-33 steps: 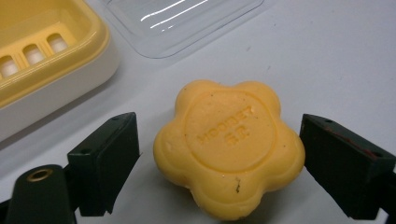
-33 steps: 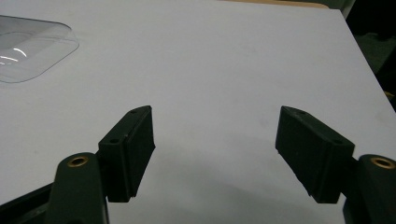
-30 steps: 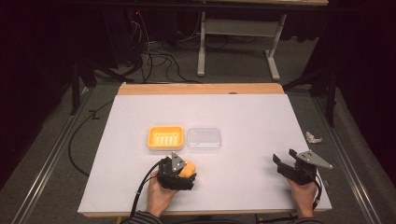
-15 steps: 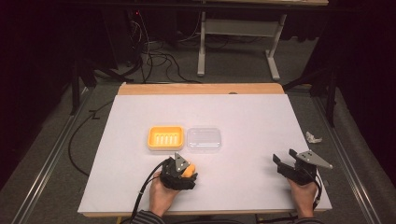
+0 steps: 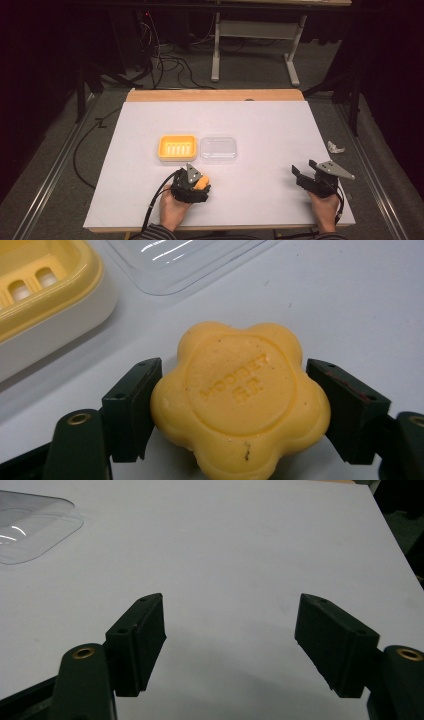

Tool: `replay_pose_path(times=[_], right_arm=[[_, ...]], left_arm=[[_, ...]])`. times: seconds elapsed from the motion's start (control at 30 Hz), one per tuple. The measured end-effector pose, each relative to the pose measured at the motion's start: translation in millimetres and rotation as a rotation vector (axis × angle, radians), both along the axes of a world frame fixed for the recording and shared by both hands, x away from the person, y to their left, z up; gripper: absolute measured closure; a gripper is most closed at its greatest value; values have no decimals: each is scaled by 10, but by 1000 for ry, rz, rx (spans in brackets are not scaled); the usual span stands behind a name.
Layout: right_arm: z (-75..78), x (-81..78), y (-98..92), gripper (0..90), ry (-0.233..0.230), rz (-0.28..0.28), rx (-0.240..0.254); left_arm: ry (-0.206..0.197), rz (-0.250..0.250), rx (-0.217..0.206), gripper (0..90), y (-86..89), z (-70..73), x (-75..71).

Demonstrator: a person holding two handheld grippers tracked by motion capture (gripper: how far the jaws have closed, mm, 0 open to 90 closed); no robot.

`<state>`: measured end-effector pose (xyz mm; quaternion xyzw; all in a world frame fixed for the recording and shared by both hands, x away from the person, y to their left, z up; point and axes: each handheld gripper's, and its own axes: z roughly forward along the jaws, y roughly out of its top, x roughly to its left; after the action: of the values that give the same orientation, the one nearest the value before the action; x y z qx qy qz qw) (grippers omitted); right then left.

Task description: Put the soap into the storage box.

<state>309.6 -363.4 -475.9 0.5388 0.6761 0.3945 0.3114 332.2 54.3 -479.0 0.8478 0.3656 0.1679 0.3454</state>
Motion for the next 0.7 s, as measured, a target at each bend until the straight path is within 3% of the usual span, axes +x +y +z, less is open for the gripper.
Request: replay_pose_path(times=[0.3,0.57,0.7], right_arm=[[3,-16,-11,286,-12,-6,13],[3,-17,-11,285,-13,-5,15],[3,-22,-8,286,-14,-10,17]], left_arm=[[-23,4,-23,257,34,30,4],[-12,10,-58,258,113,94,8],[-19,-1,-36,258,149,137,25]])
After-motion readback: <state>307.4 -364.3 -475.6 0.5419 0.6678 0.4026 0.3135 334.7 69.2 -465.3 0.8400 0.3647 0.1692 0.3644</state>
